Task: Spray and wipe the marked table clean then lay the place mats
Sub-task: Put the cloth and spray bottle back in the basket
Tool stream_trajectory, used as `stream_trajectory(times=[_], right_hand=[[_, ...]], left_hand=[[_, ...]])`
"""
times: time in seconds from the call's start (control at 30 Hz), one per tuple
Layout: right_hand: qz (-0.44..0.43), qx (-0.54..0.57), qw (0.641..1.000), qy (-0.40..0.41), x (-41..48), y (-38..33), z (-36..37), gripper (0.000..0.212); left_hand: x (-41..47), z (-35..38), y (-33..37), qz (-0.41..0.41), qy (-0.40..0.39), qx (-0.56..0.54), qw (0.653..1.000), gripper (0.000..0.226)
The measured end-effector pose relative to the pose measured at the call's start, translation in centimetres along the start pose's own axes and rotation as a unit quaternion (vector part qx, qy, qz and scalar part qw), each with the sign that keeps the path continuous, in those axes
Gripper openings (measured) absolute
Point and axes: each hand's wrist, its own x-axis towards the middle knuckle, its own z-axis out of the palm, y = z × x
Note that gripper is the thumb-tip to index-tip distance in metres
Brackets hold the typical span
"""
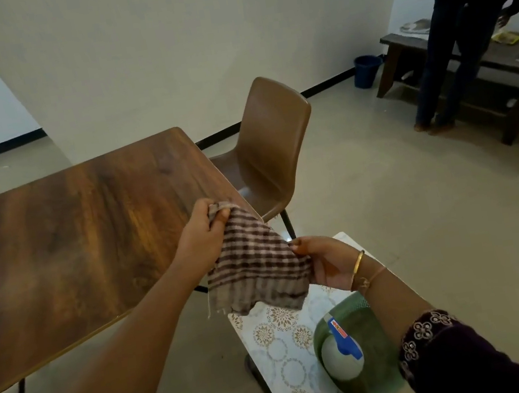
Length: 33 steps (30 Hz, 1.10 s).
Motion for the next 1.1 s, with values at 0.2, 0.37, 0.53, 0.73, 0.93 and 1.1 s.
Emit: stream_trajectory(times=[0.2,0.37,0.53,0.73,0.93,1.1], right_hand=[[-0.027,-0.021,0.993,0.109,0.3,-1.4,0.1,0.029],[0.005,0.006,0.994,0.109,-0.2,-2.2,-0.1,0.041],[0.015,-0.075,0.992,0.104,-0.4,-2.4,-0.4,0.068],[-0.103,0.05,0.992,0.044,-0.4,-2.5,-0.4,0.063],[-0.22,-0.012,0.975,-0.01,-1.8,-4.6,-1.5,0.045],[-0.246,-0.045,0.967,0.057,-2.1,-5.5,-2.1,0.051]], left_hand=[[0.2,0.0,-3.9,-0.346,-0.184,-0.305,0.868,0.108],[0.0,0.7,-4.8,-0.313,-0.294,-0.27,0.862,0.148],[0.6,1.4,-3.9,-0.202,-0.273,-0.016,0.94,0.125],[0.3,1.1,-2.2,-0.065,-0.105,-0.166,0.978,0.083],[-0.2,1.1,0.4,0.107,-0.025,-0.142,0.984,0.065],[0.5,2.1,2.2,-0.137,-0.024,-0.46,0.877,0.021]])
